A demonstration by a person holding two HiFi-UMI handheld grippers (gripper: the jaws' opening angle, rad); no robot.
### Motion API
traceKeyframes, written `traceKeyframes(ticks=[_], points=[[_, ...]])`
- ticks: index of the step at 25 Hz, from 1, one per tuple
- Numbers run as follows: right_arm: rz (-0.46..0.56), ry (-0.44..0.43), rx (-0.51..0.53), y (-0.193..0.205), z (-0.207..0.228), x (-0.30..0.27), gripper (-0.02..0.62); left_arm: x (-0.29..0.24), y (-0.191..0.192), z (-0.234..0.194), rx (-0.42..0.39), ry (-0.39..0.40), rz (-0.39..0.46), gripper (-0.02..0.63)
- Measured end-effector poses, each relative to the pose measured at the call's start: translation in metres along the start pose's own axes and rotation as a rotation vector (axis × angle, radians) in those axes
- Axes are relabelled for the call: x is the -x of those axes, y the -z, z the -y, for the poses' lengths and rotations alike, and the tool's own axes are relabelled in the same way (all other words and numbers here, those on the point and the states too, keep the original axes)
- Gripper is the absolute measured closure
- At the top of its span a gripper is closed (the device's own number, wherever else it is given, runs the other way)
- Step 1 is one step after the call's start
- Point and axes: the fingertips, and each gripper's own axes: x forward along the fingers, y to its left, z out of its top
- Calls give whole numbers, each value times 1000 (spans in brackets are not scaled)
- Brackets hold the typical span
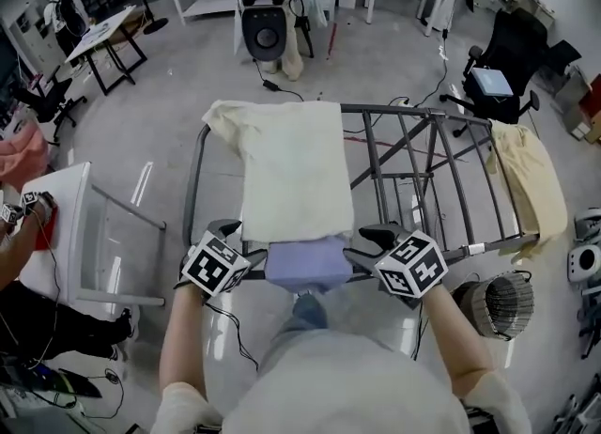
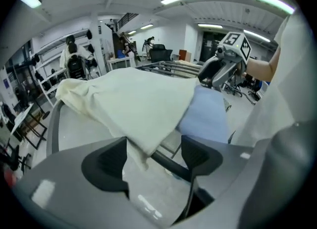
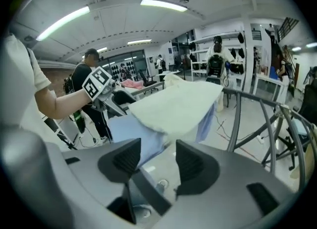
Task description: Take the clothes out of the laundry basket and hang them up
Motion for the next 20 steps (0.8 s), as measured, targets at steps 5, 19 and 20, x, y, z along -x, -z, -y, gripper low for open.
traceKeyframes(ticks=[5, 19, 20], points=[[15, 57, -2, 13, -17, 1, 365, -7, 1, -7, -1, -92, -39, 307], [86, 98, -24, 21, -36, -4, 578, 20, -12, -14, 183, -263, 101, 570], [100, 110, -26, 19, -33, 4, 580, 27, -15, -16, 198, -279, 123, 583]])
